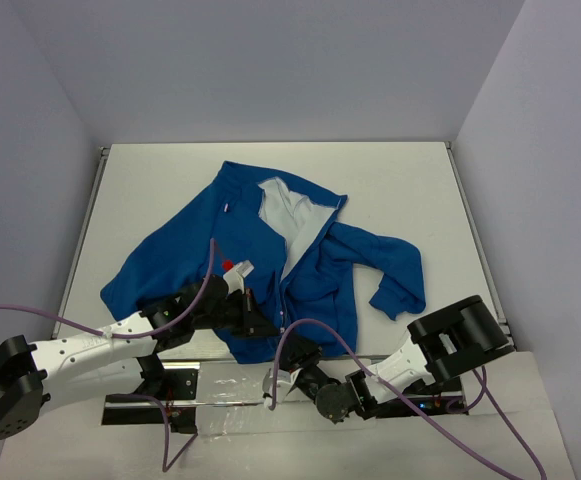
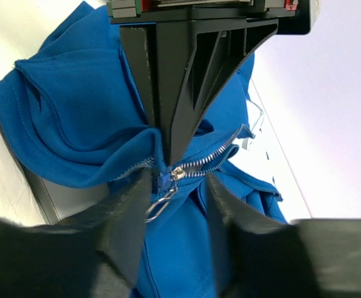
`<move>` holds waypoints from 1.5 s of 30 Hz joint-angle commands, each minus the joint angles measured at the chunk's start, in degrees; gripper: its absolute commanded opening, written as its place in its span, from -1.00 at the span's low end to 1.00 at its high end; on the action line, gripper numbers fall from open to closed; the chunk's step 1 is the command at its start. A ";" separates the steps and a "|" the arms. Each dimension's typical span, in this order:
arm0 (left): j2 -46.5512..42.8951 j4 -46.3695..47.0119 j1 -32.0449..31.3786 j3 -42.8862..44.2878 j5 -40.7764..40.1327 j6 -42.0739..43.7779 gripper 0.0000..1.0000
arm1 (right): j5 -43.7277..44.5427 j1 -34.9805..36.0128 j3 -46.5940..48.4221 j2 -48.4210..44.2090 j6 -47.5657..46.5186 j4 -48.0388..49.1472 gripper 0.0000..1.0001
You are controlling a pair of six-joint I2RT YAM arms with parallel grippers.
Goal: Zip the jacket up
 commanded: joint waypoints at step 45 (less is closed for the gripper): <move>-2.30 0.62 -0.34 0.52 0.41 0.60 -1.00 | -13.18 -3.88 -2.86 -29.65 45.86 -36.89 -0.03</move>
